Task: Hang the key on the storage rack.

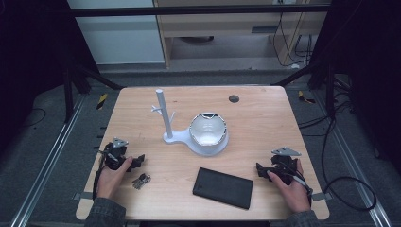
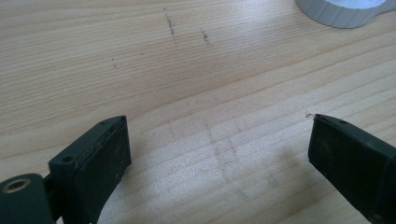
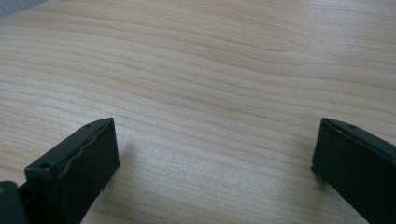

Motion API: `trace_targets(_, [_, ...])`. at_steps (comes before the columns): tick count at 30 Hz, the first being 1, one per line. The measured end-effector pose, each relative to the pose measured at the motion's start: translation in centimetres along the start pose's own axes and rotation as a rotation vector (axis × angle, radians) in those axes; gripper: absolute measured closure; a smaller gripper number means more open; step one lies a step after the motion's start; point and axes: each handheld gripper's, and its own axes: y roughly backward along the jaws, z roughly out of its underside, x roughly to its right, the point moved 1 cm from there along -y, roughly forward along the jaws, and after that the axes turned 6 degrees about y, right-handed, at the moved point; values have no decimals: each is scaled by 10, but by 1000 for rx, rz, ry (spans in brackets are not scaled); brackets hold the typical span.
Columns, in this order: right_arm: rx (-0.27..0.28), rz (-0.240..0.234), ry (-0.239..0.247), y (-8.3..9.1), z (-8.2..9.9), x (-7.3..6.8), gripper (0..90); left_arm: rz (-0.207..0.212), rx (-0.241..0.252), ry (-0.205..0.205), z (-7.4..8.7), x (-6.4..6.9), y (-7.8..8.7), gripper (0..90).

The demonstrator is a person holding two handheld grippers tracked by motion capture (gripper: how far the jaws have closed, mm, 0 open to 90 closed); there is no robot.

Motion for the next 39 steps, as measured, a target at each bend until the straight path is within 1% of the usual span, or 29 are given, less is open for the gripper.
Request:
trace_targets(1, [0, 0, 0, 0, 0, 0, 6, 5, 10, 2, -1, 1, 1, 50])
trace_targets(3, [1, -2, 5, 0, 0, 0, 6, 36, 46, -15, -3, 4, 6, 38])
trace_targets(6, [1, -2, 6, 0, 0, 0, 6, 71, 79, -22, -5, 7, 13, 36])
trace_targets(7, [1, -2, 6, 0, 0, 0, 6, 72, 89, -23, -5, 8, 15, 36])
trace_targets(9, [1, -2, 6, 0, 0, 0, 6, 69, 91, -25, -4, 9, 18, 44])
trace_targets(10, [1, -2, 6, 0, 0, 0, 6, 74, 70, -45, -3, 11, 20, 45])
trace_targets(11, [1, -2, 6, 0, 0, 0, 6, 74, 70, -45, -3, 11, 20, 45])
trace_targets(12, [1, -2, 6, 0, 0, 0, 6, 69, 56, -62, -2, 13, 21, 45])
trace_targets(13, [1, -2, 6, 0, 0, 0, 6, 64, 54, -72, -2, 15, 22, 47])
trace_targets(14, [1, -4, 5, 0, 0, 0, 6, 81, 66, -65, -3, 17, 25, 48])
trace_targets(16, [1, -5, 6, 0, 0, 0, 6, 82, 72, -70, -3, 17, 27, 47])
trace_targets(18, [1, -12, 12, 0, 0, 1, 9, 64, 66, -90, -3, 20, 31, 48])
trace_targets(20, [2, -14, 15, 0, 0, 1, 8, 60, 45, -117, -3, 22, 32, 46])
trace_targets(21, [2, -14, 15, 0, 0, 1, 8, 60, 45, -117, -3, 22, 32, 45])
trace_targets(24, [1, -14, 15, 0, 0, 2, 8, 63, 6, -143, -8, 30, 32, 46])
trace_targets(25, [1, -14, 14, 0, 0, 2, 8, 64, -20, -164, -10, 34, 32, 46])
trace_targets(26, [0, -17, 14, 0, 0, 2, 4, 56, -37, -196, -12, 41, 33, 44])
trace_targets(27, [0, -17, 14, 0, 0, 2, 4, 56, -37, -196, -12, 41, 33, 47])
trace_targets(28, [1, -18, 18, -1, 0, 2, 4, 65, -62, -215, -12, 49, 34, 49])
trace_targets(29, [1, -18, 18, -1, 0, 2, 4, 65, -62, -215, -12, 49, 34, 47])
trace_targets(30, [1, -14, 15, -1, -1, 2, 3, 74, -91, -245, -13, 52, 35, 47])
trace_targets(31, [2, -9, 5, -2, -1, 1, 3, 63, -119, -276, -13, 55, 36, 44])
trace_targets(32, [1, -2, 6, -3, -3, 0, 3, 43, -139, -310, -14, 57, 38, 44])
trace_targets(33, [1, -2, 6, -3, -3, 0, 3, 29, -151, -332, -15, 58, 40, 44])
trace_targets(34, [1, -1, 5, -3, -3, 0, 3, 26, -158, -344, -16, 59, 43, 45])
trace_targets(36, [0, -7, 5, -3, -2, -1, 3, 33, -182, -358, -16, 59, 48, 52])
trace_targets(39, [0, -7, 6, -2, -2, -1, 3, 43, -232, -369, -14, 58, 52, 50])
